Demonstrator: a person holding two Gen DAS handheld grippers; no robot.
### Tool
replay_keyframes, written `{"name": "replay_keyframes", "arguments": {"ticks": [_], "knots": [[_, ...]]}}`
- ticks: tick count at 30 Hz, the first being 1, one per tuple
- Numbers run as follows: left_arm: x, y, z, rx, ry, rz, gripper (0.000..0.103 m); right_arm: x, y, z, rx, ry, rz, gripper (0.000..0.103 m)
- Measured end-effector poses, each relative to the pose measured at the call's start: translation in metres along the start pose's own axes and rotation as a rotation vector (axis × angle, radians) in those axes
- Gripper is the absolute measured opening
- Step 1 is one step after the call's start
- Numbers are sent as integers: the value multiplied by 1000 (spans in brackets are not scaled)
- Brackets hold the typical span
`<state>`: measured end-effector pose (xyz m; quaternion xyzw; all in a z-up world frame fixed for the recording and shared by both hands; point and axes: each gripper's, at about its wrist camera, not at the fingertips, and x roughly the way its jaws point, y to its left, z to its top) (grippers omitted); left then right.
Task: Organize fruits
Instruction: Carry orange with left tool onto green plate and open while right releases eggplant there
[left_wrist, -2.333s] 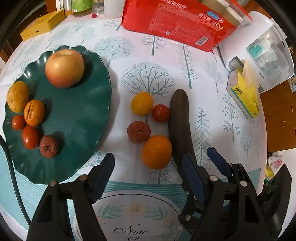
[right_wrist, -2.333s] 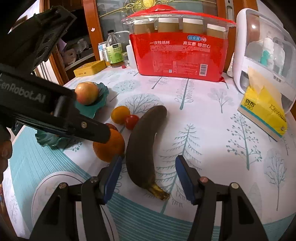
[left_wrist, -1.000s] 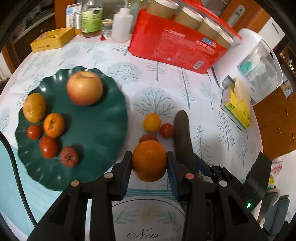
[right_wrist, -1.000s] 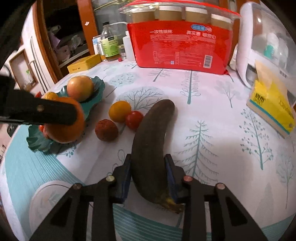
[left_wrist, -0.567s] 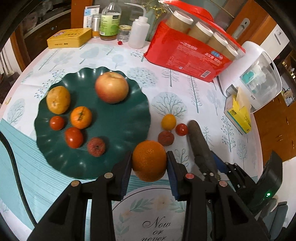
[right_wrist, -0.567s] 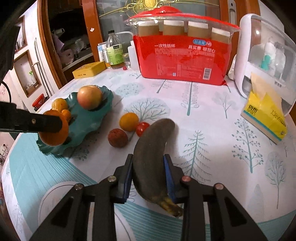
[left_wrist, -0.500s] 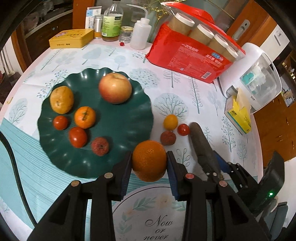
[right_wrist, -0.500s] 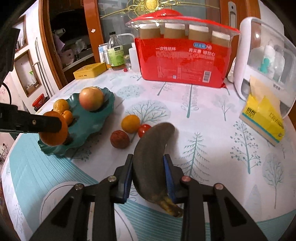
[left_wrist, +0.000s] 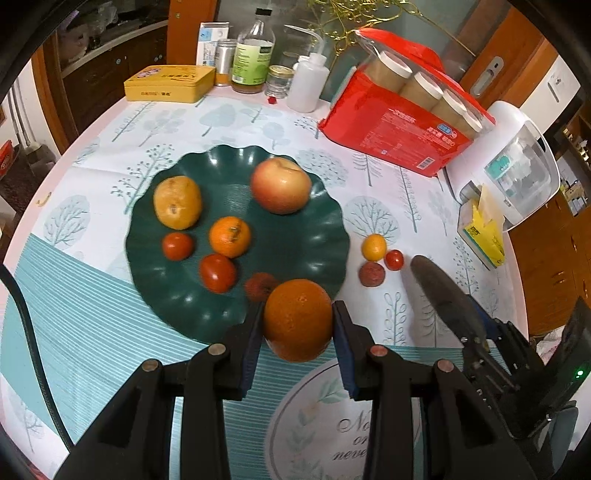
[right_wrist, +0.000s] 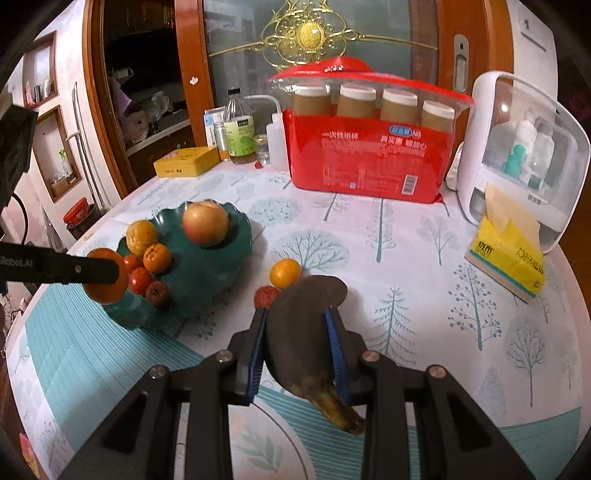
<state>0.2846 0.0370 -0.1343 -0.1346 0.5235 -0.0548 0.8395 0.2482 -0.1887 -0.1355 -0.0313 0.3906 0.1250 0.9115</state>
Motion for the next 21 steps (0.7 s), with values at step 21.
{"name": "replay_keyframes", "arguments": {"ticks": [21], "knots": [[-6,78,19,52,16,-17,35,11,93,32,21,-49,18,31]]}}
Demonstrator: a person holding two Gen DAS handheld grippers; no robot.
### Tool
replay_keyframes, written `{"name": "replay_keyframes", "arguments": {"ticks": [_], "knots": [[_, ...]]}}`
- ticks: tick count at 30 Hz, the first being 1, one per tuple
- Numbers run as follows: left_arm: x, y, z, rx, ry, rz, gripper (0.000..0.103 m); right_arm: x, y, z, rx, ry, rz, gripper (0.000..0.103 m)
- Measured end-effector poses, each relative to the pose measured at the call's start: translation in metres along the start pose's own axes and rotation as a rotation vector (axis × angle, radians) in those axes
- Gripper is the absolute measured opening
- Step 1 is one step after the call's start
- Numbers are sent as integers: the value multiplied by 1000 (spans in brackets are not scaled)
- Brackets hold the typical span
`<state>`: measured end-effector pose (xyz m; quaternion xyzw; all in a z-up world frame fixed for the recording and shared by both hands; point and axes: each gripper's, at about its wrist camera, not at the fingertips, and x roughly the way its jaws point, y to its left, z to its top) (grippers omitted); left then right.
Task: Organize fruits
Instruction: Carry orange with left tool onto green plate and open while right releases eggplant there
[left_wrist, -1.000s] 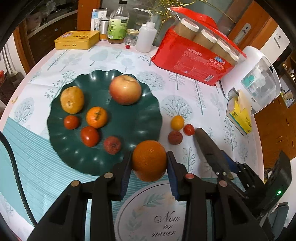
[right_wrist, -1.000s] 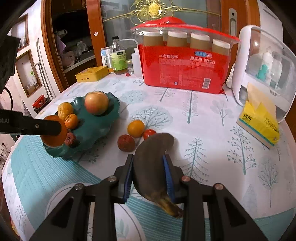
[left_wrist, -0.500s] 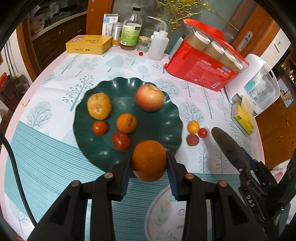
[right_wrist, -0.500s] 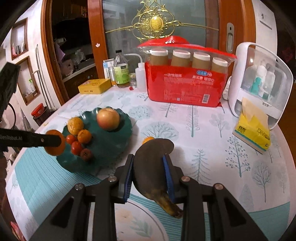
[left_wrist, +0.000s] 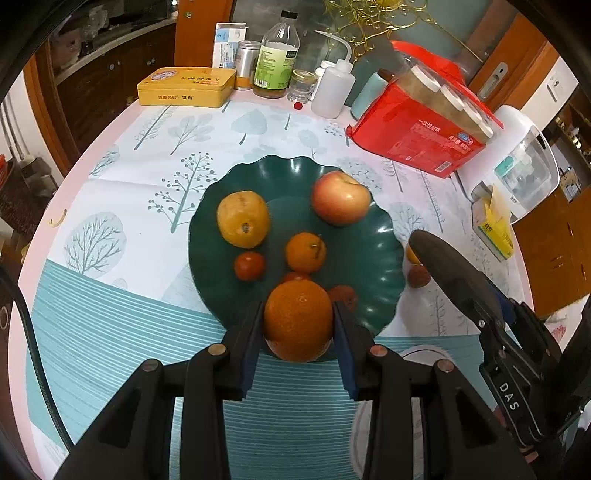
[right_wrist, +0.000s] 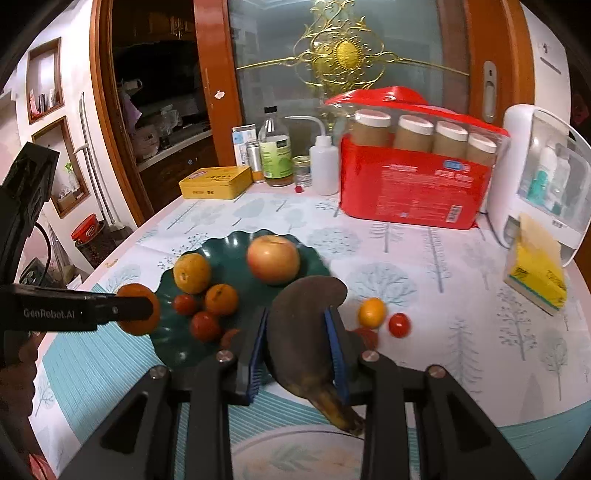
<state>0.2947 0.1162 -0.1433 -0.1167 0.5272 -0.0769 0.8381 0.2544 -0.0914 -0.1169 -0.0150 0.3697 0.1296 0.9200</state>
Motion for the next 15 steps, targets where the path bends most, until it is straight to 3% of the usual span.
{"name": "replay_keyframes", "arguments": {"ticks": [15], "knots": [[36,24,3,57,66,-32,35,46,36,-1,23,45,-18,31]]}}
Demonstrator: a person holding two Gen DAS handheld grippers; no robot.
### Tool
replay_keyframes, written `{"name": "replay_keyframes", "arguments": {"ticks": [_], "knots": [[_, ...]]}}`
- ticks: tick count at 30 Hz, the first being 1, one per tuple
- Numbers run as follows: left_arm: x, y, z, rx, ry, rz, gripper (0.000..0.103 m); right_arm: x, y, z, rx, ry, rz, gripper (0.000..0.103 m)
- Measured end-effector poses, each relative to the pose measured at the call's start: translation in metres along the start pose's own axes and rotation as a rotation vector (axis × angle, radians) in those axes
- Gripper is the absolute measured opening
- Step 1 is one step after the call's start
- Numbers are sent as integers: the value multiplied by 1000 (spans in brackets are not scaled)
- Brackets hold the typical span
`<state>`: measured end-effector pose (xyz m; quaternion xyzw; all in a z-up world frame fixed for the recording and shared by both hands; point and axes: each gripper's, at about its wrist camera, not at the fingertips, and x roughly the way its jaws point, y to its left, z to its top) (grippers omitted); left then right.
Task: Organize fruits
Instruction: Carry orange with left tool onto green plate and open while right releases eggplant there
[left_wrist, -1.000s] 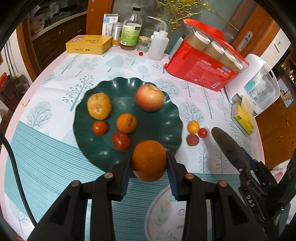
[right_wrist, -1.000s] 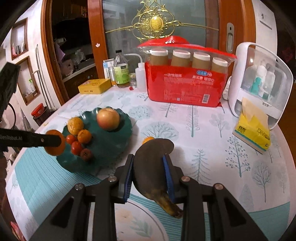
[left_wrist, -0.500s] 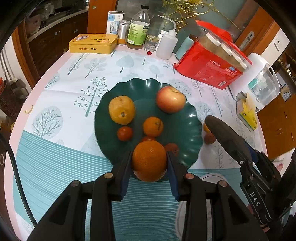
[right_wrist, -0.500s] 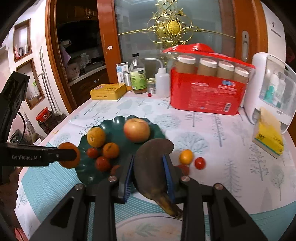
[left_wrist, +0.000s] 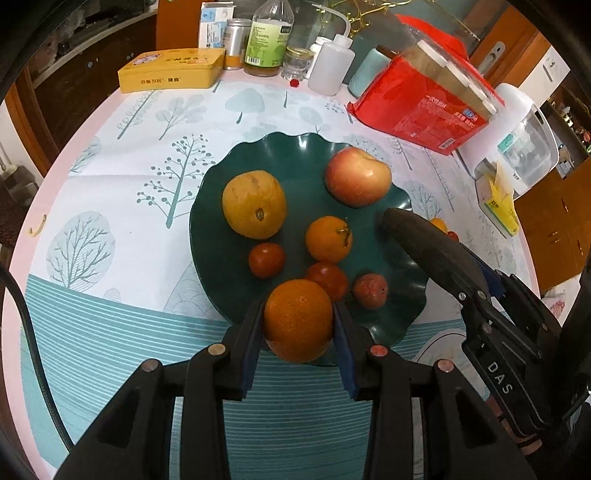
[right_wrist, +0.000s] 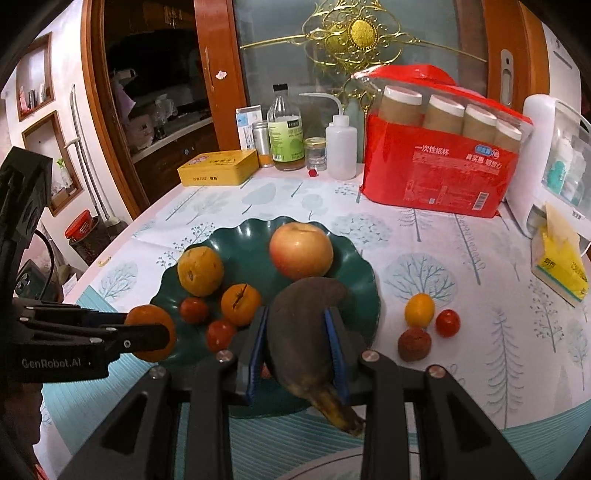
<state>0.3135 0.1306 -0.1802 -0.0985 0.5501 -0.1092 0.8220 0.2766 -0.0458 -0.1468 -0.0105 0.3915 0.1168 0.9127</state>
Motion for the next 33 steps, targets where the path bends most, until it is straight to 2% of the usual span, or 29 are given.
{"name": "replay_keyframes", "arguments": {"ticks": [4,20,26,29,31,33], "knots": [[8,4,1,-3,9,-2,35,11,1,-2,6,13,-13,31],[31,9,5,1,38,19,35,32,22,-11,11,60,29,35],[25,8,3,10,35,18,37,31,21,-12,38,80,37,51],[19,8,2,13,20,27,43,26,17,-13,66,82,36,56],[13,6,1,13,11,30,52,22,14,-13,83,81,38,57],[6,5,-1,14,3,33,54,17,11,-14,92,82,37,58]]}}
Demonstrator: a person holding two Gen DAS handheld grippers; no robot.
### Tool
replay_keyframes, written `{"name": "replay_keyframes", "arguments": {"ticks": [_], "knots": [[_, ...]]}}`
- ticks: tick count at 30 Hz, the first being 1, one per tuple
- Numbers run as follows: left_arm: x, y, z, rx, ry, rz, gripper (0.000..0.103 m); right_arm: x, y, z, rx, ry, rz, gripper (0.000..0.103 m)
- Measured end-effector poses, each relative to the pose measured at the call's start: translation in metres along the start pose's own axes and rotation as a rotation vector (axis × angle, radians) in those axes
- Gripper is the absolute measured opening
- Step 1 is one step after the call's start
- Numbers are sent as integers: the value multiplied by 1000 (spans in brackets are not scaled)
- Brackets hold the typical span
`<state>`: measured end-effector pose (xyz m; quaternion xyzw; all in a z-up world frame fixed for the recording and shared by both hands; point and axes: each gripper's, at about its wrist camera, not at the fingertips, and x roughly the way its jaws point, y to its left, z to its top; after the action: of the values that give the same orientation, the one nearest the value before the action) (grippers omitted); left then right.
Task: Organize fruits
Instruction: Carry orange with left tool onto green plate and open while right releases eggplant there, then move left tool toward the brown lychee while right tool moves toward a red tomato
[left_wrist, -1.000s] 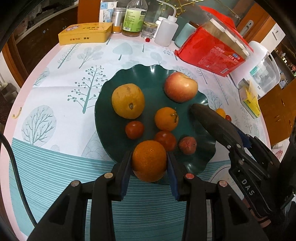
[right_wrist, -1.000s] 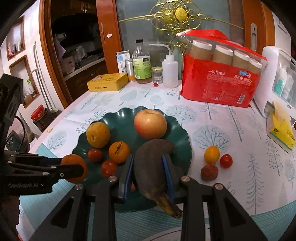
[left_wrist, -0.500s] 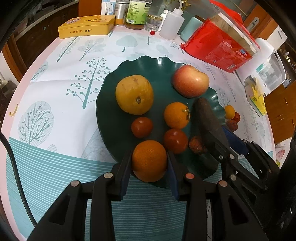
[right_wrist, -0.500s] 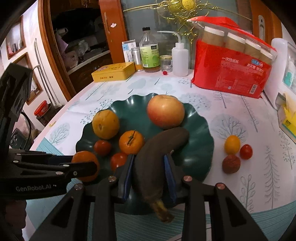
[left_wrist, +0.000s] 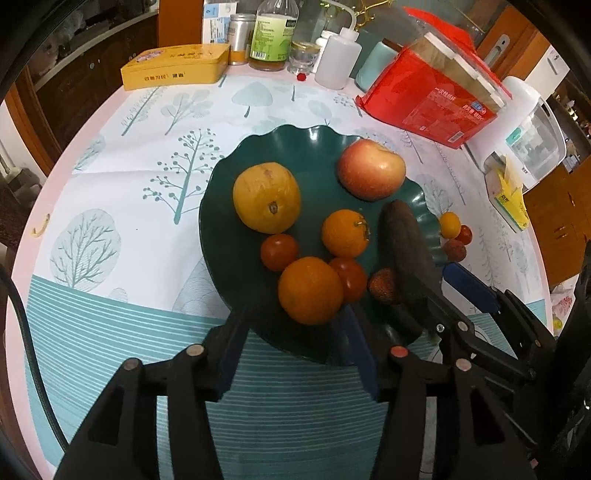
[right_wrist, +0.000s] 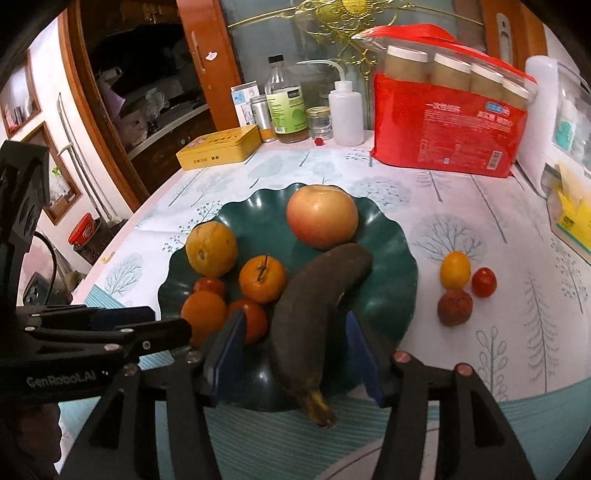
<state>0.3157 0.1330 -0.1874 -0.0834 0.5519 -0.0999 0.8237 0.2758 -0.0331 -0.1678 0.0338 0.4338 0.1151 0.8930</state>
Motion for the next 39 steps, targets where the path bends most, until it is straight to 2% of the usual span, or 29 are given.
{"name": "replay_keyframes", "arguments": {"ticks": [7,17,29,35,39], "knots": [[-19,-10,-7,13,-20,12,65,-17,-10,-7,32,6,-2,61],[-31,-40,-22,43,-18,5,66,-40,-40,-28,81,40,-16,61],[-23,-96,-36,62,22,29,67,-64,-105,-44,156,113,-35,61],[-22,-125,-33,43,33,43,67,-72,-136,-36,125,120,-36,61],[-18,-143,-23,12,36,65,67,-74,-155,-24,61,116,-26,61]]}}
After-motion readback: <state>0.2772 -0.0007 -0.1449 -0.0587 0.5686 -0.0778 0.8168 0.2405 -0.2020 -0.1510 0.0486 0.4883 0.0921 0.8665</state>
